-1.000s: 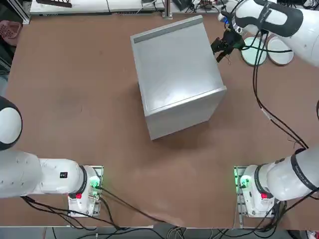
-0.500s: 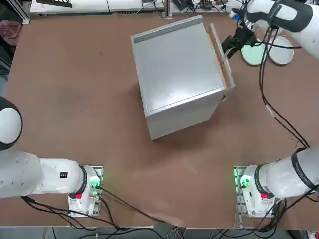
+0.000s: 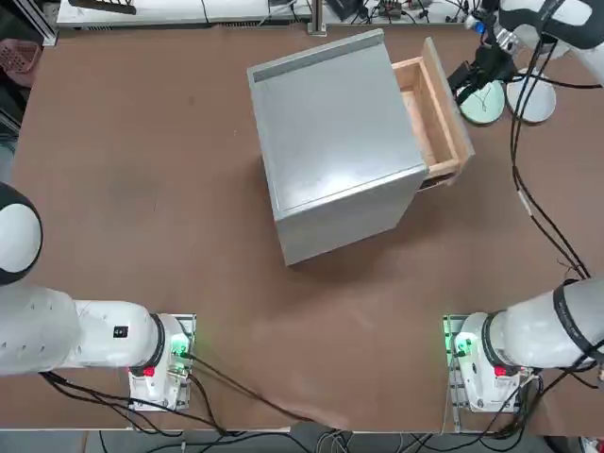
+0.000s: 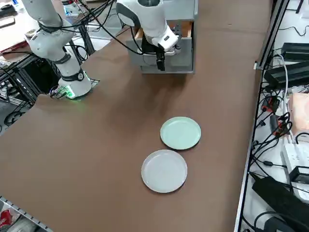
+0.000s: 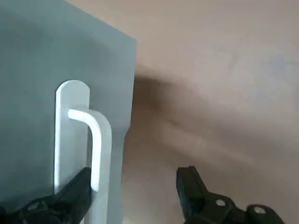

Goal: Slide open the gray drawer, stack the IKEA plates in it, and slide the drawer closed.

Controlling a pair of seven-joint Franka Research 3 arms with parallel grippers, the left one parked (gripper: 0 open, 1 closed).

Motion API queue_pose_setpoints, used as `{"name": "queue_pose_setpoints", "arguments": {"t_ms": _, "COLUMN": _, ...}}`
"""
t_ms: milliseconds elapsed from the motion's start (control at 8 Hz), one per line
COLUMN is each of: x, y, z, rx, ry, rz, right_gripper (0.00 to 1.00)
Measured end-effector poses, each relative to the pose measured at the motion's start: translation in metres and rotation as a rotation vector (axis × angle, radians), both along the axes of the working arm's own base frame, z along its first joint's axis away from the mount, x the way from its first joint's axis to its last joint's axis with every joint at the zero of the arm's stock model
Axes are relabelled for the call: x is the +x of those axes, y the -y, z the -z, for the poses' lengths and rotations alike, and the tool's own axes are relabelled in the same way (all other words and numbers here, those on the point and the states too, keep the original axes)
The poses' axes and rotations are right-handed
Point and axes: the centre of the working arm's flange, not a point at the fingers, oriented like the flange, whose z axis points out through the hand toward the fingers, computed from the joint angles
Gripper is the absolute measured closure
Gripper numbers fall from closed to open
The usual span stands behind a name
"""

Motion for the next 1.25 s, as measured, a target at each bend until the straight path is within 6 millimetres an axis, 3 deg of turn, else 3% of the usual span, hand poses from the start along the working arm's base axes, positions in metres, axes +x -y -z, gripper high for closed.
{"name": "queue_pose_setpoints", "arguments": {"t_ms": 500, "x": 0.01, "y": 0.047, "z": -0.003, "rx": -0.02, "ry": 0.015, "rz": -0.031, "right_gripper": 0.0}}
{"name": "queue_pose_setpoints", "arguments": {"t_ms": 750, "x": 0.019, "y": 0.056, "z": -0.01, "rx": -0.03, "ry": 0.006, "rz": -0.056, "right_gripper": 0.0}}
{"name": "queue_pose_setpoints", "arguments": {"t_ms": 1000, "x": 0.032, "y": 0.065, "z": -0.033, "rx": -0.048, "ry": 0.003, "rz": -0.092, "right_gripper": 0.0}}
{"name": "queue_pose_setpoints", "arguments": {"t_ms": 1250, "x": 0.056, "y": 0.098, "z": -0.07, "rx": -0.116, "ry": 0.059, "rz": -0.089, "right_gripper": 0.0}}
